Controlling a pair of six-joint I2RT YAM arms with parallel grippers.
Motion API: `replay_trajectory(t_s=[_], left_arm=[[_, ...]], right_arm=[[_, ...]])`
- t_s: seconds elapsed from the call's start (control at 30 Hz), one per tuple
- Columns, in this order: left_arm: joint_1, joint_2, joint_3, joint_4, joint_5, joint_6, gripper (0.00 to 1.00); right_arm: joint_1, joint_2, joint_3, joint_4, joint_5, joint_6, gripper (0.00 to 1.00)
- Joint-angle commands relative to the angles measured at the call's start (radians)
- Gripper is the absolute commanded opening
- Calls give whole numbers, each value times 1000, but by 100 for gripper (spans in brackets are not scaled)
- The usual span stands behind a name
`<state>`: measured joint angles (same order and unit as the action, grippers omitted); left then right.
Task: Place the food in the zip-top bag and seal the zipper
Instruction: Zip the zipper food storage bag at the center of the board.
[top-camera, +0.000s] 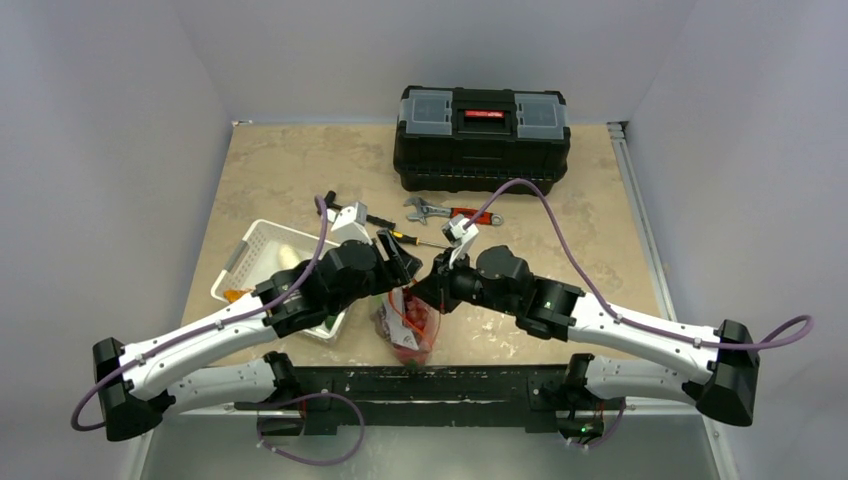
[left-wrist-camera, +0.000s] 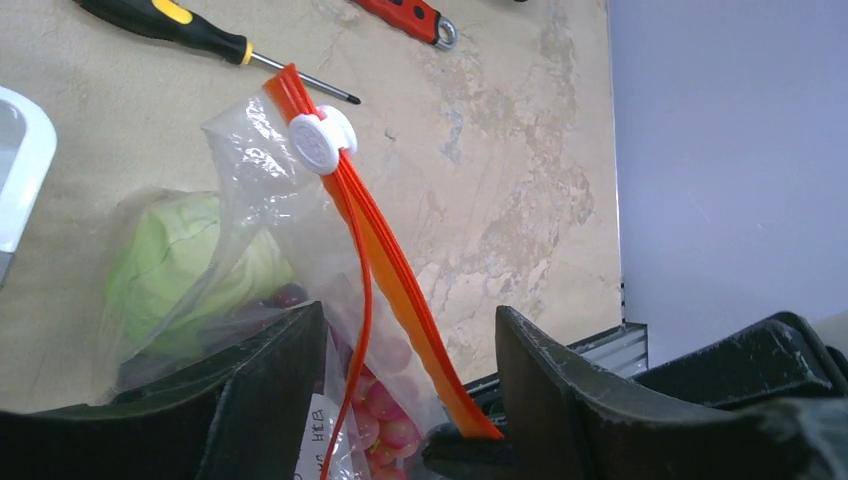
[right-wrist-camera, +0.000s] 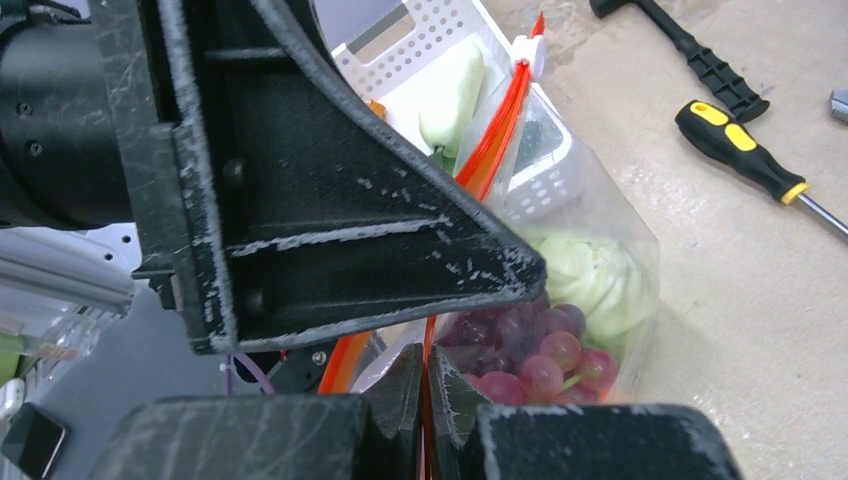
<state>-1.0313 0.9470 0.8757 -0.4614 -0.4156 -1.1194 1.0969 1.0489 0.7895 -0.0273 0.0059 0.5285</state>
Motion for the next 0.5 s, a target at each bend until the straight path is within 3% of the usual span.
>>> replay_trajectory(t_s=[0.0,0.23,0.4,0.47], left_arm=[[-6,37,73,-33,-50,-16,58],[-6,71,91,-66,-47,21,25],[-6,106,109,-43,-9,90,21],[-6,118,130,-61,-7,115,1]], right_arm=[[14,2,33,39,-21,-6,0],[20,14,53,37,-62,-48,0],[21,46,84,45,-86,-76,2],[22,55,99,39,-89,-87,8]])
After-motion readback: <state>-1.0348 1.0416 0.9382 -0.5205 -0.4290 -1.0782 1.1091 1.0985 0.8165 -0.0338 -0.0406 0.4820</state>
